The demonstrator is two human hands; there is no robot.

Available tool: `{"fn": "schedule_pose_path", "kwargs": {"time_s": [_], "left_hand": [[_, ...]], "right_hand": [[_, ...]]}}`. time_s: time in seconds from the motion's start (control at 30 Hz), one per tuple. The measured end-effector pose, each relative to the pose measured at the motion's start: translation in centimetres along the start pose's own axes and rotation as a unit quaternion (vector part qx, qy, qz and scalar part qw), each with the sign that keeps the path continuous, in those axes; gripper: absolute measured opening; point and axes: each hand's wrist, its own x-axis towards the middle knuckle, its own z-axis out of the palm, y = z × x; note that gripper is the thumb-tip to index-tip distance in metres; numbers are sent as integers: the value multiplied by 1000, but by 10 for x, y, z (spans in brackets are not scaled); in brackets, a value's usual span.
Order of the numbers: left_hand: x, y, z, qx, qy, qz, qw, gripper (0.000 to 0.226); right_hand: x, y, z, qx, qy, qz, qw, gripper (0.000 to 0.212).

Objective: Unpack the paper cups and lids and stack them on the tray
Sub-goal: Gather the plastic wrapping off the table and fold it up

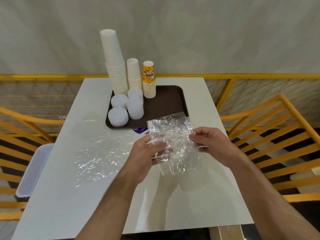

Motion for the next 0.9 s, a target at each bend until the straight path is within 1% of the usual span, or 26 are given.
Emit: {"fn": "schedule_pose_path", "kwargs": {"time_s": [0.03, 0.1, 0.23, 0.33, 0.57, 0.8, 0.9], "left_hand": [[1, 0, 0, 8, -3, 0, 1000, 26], [2, 0, 1, 25, -8, -1, 1000, 30], [4, 2, 2, 38, -23, -10, 999, 34], [5, 3, 1, 47, -25, -11, 999, 34], [6, 3, 0, 55, -36, -21, 998, 41], [7, -4, -2, 35, -17, -14, 999, 34], [8, -5, -3, 34, -7, -9, 999, 29]], "right_hand": [[1, -1, 0, -5, 3, -4, 1000, 7], [4, -6, -2, -12, 11, -11, 1000, 5], [12, -14, -5, -17, 27, -3, 999, 10], [18, -16, -6, -20, 25, 13, 999, 12], [23, -18, 0, -1, 27, 19, 999, 12], [25, -19, -1, 1, 1, 11, 1000, 9], [25, -15, -4, 3, -15, 16, 1000, 19]]}}
